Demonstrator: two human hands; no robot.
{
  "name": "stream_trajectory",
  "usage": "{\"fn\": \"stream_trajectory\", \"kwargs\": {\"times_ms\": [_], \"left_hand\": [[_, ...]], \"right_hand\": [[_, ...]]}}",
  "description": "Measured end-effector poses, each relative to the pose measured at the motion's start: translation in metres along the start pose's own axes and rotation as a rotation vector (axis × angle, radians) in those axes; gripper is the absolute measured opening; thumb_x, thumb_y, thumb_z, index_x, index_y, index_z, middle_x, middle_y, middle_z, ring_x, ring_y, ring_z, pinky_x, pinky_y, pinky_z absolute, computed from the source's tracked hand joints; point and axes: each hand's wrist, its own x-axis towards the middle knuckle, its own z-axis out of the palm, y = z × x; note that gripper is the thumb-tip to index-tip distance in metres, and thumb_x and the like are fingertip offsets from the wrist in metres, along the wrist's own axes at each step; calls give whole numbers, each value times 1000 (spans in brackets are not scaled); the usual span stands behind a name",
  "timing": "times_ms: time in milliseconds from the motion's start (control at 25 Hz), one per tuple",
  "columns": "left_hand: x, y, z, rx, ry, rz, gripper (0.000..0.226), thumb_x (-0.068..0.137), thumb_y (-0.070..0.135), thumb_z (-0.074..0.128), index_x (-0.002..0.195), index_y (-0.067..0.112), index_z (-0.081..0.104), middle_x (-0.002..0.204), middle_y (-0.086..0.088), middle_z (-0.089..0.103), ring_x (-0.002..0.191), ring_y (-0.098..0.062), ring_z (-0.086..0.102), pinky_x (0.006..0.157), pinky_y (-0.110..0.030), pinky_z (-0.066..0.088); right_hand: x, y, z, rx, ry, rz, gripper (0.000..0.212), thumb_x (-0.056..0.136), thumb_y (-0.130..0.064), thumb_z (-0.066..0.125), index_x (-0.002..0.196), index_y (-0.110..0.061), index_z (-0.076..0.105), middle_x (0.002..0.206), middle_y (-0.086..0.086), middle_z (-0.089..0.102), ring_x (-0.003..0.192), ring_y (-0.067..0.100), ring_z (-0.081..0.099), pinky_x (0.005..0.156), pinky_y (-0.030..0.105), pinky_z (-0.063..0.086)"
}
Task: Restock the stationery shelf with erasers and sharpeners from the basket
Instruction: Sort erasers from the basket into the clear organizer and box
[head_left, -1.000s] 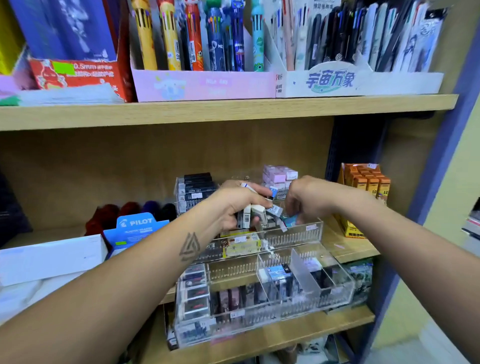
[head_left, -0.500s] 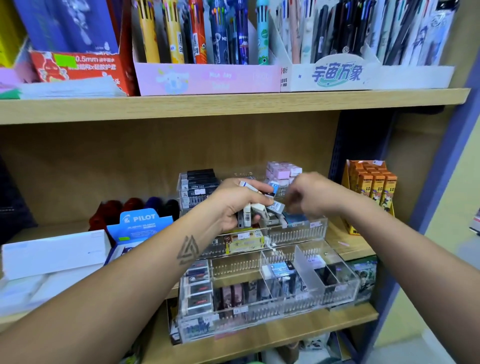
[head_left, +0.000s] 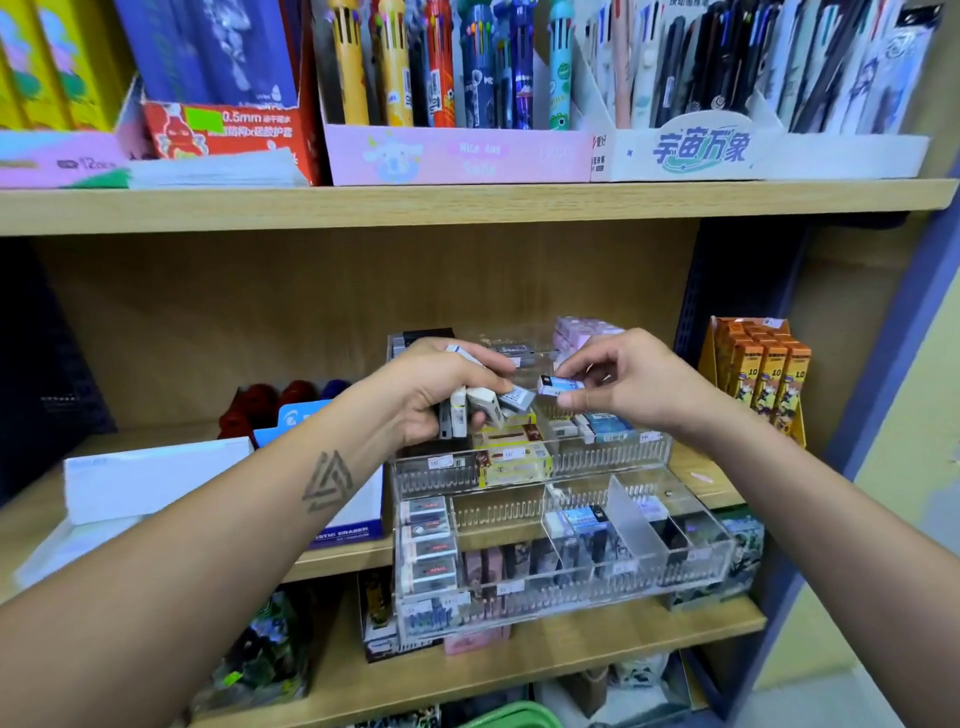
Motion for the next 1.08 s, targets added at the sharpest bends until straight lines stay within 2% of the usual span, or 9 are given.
{"fn": "stream_trajectory", "kwargs": {"times_ms": [120, 200, 280, 440, 560, 680, 800, 920, 1080], "left_hand": [[-15, -4, -16, -44, 24, -12, 18, 79, -10, 71, 87, 6, 73, 82, -19, 71, 62, -25, 67, 44, -23, 50], [-27, -9, -23, -64, 26, -19, 18, 79, -10, 71, 88, 6, 73, 84, -20, 71, 63, -26, 67, 44, -24, 49], [-40, -14, -28, -70, 29, -18, 18, 79, -10, 71, 88, 6, 72, 85, -21, 71, 63, -26, 67, 45, -24, 50], [-63, -22, -39, -85, 60, -10, 18, 78, -11, 72, 88, 4, 73, 85, -22, 73, 62, -27, 68, 45, -24, 50], [-77, -30, -44, -86, 69, -14, 18, 77, -12, 72, 89, 1, 72, 82, -22, 71, 60, -27, 67, 43, -24, 49], [-86, -37, -45, -91, 57, -18, 17, 78, -13, 70, 88, 1, 71, 78, -19, 71, 57, -25, 66, 42, -23, 49], [-89, -41, -47, -80, 54, -21, 16, 79, -12, 70, 87, 2, 71, 80, -19, 70, 60, -26, 65, 42, -23, 49], [-91, -42, -50, -81, 45, -19, 16, 79, -13, 69, 86, 1, 70, 81, -20, 70, 60, -26, 64, 42, -24, 48], [-93, -46, -48, -88, 43, -15, 16, 78, -14, 69, 87, -1, 69, 78, -20, 68, 55, -25, 62, 41, -23, 48]], "right_hand": [[-19, -13, 11, 91, -122, -4, 28, 79, -13, 82, 104, -14, 69, 78, 2, 65, 63, 14, 59, 68, 36, 53], [-32, -21, 22, 65, -245, -43, 39, 83, -15, 79, 117, -24, 64, 83, 6, 66, 62, 17, 65, 67, 38, 57], [-40, -27, 34, -20, -337, -58, 40, 83, -18, 80, 120, -28, 67, 81, 9, 69, 64, 22, 71, 68, 38, 58], [-45, -32, 59, -167, -489, -4, 57, 76, -9, 82, 130, -15, 62, 81, 4, 73, 73, 17, 73, 75, 40, 59], [-43, -31, 78, -356, -529, 14, 33, 85, -11, 73, 118, -10, 66, 63, -3, 70, 60, 10, 71, 58, 23, 54], [-39, -32, 93, -315, -502, 126, 4, 93, -7, 65, 94, -4, 62, 61, 3, 69, 53, 15, 70, 50, 23, 51], [-36, -36, 101, -277, -499, 218, 14, 97, -5, 57, 86, 2, 62, 65, 12, 72, 52, 17, 69, 47, 26, 54], [-35, -45, 97, -587, -510, 106, 15, 88, -10, 67, 100, -2, 69, 73, 7, 69, 63, 19, 70, 62, 31, 61], [-32, -48, 94, -806, -570, -24, 38, 78, -32, 80, 113, -22, 67, 104, 1, 63, 100, 22, 62, 74, 28, 47]]}}
